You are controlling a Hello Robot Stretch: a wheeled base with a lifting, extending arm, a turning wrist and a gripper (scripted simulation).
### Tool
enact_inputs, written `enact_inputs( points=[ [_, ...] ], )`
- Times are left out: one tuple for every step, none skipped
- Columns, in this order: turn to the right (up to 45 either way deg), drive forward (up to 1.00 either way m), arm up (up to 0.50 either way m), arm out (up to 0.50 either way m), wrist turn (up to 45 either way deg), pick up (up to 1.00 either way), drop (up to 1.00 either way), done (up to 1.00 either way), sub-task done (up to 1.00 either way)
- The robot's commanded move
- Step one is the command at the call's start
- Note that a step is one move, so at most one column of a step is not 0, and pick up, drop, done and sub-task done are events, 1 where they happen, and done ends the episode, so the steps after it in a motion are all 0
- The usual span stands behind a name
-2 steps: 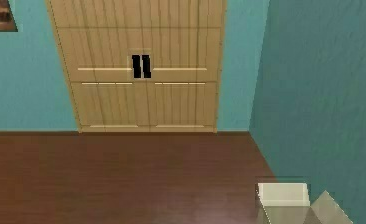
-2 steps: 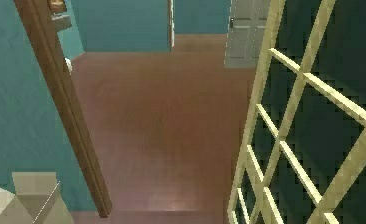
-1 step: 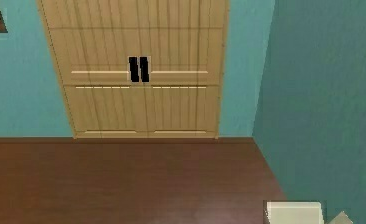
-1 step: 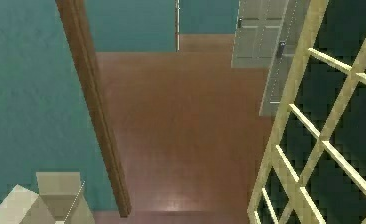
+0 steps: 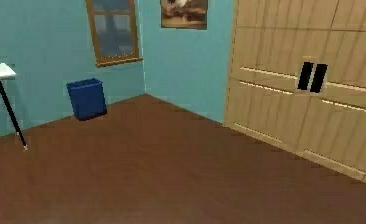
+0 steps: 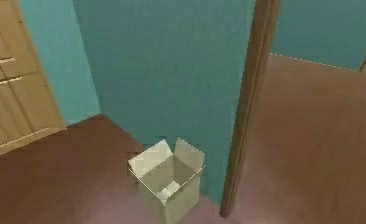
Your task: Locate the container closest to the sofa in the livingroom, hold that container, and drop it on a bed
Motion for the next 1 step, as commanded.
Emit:
enact_inputs(
  points=[
    [-30.0, 0.0, 0.0, 0.0, 0.0, 0.0, 0.0, 0.0, 0.0]
  ],
)
